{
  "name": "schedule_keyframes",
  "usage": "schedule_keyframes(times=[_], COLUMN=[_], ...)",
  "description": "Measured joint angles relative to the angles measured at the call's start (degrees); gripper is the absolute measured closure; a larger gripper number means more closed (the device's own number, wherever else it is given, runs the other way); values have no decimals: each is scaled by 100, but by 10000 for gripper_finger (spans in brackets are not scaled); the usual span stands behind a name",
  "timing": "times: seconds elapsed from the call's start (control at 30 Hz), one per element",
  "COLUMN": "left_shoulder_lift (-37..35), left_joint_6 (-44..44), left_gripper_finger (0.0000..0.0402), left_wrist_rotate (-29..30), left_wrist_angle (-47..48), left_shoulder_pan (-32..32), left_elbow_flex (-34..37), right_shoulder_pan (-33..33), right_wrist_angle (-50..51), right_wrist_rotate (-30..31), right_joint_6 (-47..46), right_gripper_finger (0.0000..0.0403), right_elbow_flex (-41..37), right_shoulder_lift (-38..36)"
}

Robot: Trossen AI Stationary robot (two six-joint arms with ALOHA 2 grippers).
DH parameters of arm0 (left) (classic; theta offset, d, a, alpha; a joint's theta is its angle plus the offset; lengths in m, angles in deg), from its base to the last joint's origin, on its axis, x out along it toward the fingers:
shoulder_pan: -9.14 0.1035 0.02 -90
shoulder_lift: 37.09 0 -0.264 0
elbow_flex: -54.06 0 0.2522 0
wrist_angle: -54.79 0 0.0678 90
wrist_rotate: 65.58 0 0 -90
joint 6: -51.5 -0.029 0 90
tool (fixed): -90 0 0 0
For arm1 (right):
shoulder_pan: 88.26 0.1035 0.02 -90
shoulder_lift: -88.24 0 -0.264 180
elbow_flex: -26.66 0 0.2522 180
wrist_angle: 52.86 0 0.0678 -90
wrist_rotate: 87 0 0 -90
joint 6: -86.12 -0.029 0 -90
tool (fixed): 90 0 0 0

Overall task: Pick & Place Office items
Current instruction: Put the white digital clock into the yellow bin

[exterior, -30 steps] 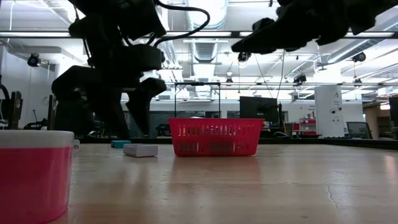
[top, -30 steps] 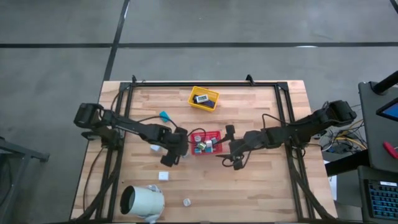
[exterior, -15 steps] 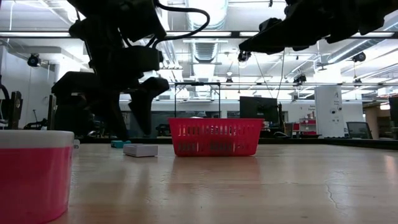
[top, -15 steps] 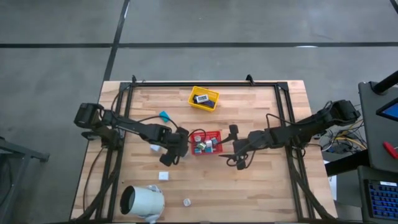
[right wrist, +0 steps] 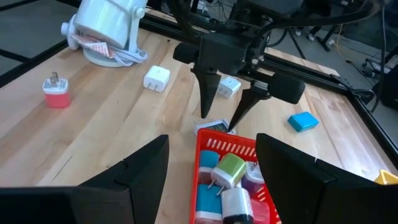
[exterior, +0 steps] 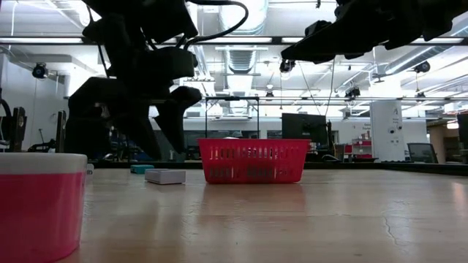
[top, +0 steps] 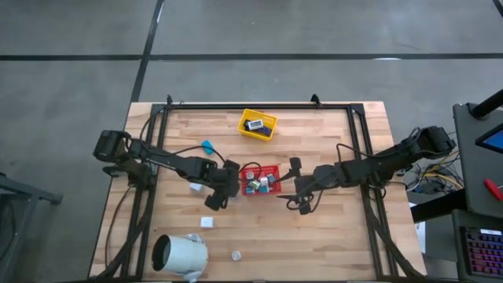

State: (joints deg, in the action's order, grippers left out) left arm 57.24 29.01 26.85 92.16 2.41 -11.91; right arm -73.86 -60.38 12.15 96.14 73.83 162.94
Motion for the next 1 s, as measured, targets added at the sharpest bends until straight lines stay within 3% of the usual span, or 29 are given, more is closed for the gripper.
schedule_keyframes(times=[0.4, 0.63, 1.0], left_shoulder_lift=[104, 538, 597], left_joint_6=[4, -194, -261], left_gripper_finger=[108, 105, 107], left_wrist_rotate=[-288, -257, -293], left_wrist_angle=[-42, -44, -13], left_shoulder_pan=[7, 11, 183], left_elbow_flex=[11, 6, -17], right_shoulder_pan=[0, 0, 0], right_wrist_angle=[20, 100, 131], right_wrist_rotate=[-4, -11, -13], right_joint_6=[-63, -86, -85], right_gripper_finger=[165, 165, 165], right_elbow_flex=[0, 0, 0], right_shoulder_lift=[2, 3, 4])
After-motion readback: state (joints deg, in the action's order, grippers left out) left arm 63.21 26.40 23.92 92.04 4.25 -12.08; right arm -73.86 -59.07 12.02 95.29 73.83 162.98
